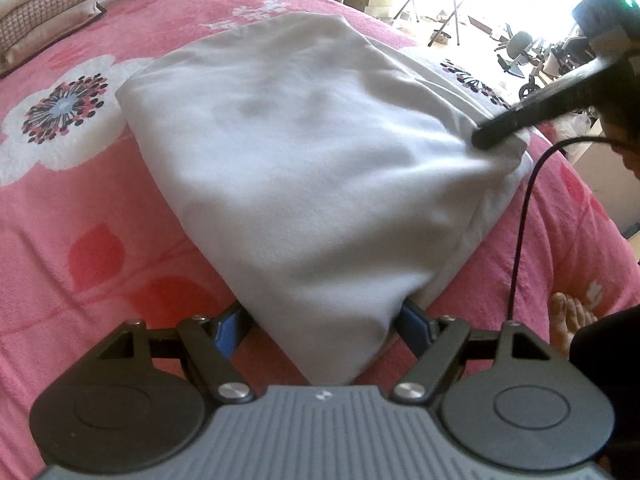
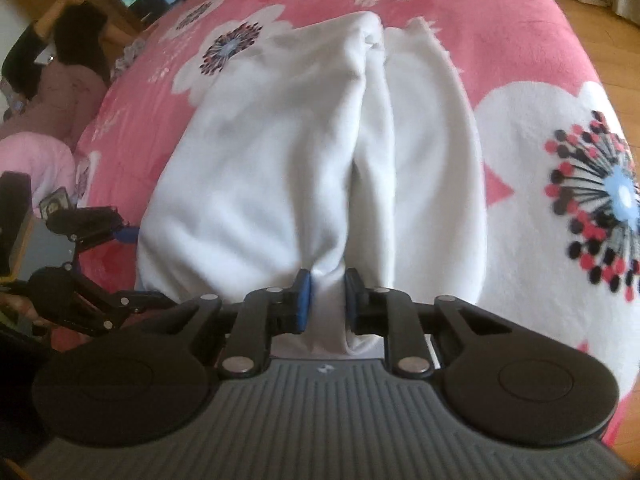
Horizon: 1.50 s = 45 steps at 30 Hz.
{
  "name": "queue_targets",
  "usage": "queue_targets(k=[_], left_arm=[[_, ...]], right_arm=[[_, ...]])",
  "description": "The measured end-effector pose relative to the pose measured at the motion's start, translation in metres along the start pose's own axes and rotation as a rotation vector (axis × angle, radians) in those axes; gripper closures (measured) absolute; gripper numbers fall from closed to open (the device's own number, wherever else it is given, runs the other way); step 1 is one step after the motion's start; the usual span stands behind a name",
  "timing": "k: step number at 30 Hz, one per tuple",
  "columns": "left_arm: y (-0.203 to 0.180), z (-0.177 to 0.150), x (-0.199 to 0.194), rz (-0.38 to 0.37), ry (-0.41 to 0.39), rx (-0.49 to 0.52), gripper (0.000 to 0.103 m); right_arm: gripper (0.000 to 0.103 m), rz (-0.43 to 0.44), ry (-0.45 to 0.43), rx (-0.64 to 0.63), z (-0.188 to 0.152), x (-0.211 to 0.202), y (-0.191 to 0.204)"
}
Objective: Fold clothes
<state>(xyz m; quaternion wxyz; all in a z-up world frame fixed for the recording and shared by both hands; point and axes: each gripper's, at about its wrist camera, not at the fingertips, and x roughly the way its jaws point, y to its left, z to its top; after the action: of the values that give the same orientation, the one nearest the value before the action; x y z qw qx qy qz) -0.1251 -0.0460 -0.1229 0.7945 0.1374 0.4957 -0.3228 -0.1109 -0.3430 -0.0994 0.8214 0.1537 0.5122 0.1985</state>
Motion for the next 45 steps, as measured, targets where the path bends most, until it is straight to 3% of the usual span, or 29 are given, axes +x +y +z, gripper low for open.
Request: queue_targets(k=[3,5,8,9,11,14,18,21,22,23,27,34,37,39,41,45], left_arm=[[-0.001,0.000,0.001,0.003,0.001,0.001,0.024],[-0.002,0.000,0.001,0.006,0.002,0.002,0.024],[-0.003,-0.001,0.000,0.010,0.003,0.001,0.024],[-0.004,-0.001,0.000,0.011,0.003,0.000,0.024],[-0.004,-0.001,0.000,0.012,0.005,0.001,0.024],[-0.005,-0.001,0.001,0.012,0.004,0.004,0.024],[-0.003,0.000,0.002,0.009,0.005,0.011,0.024],[-0.004,0.000,0.002,0.011,0.002,0.017,0.024],[-0.004,-0.001,0.002,0.012,0.001,0.017,0.024],[-0.005,-0.001,0.002,0.014,-0.001,0.019,0.024],[-0.010,-0.001,0.001,0.036,-0.010,0.047,0.024],[-0.025,-0.006,-0.004,0.108,-0.025,0.137,0.024],[-0.038,-0.012,-0.005,0.164,-0.035,0.210,0.024],[-0.047,-0.017,-0.004,0.200,-0.039,0.252,0.024],[-0.055,-0.021,-0.003,0.237,-0.043,0.289,0.024],[-0.063,-0.025,-0.006,0.280,-0.064,0.320,0.025]], right_arm=[[0.073,0.039,-0.019,0.056,0.005,-0.001,-0.010],[0.057,0.076,-0.031,0.114,0.013,0.007,-0.017],[0.055,0.107,-0.031,0.189,0.023,0.024,-0.025],[0.057,0.121,-0.035,0.216,0.025,0.029,-0.028],[0.096,0.122,-0.064,0.212,0.024,0.028,-0.027],[0.096,0.093,-0.150,0.168,0.018,0.016,-0.022],[0.096,0.021,-0.158,0.203,0.009,0.014,-0.034],[0.081,0.059,-0.217,0.257,0.001,-0.012,-0.042],[0.063,0.064,-0.215,0.269,-0.002,-0.018,-0.043],[0.053,0.069,-0.213,0.280,-0.006,-0.025,-0.044],[0.047,0.095,-0.079,0.348,-0.016,-0.017,-0.051],[0.044,0.164,-0.037,0.367,-0.018,-0.004,-0.046],[0.048,0.126,-0.014,0.299,-0.015,0.000,-0.034],[0.057,0.086,0.000,0.244,-0.013,0.004,-0.027],[0.088,0.038,0.006,0.173,-0.011,0.009,-0.015],[0.095,0.010,-0.101,0.113,-0.010,-0.013,0.004]])
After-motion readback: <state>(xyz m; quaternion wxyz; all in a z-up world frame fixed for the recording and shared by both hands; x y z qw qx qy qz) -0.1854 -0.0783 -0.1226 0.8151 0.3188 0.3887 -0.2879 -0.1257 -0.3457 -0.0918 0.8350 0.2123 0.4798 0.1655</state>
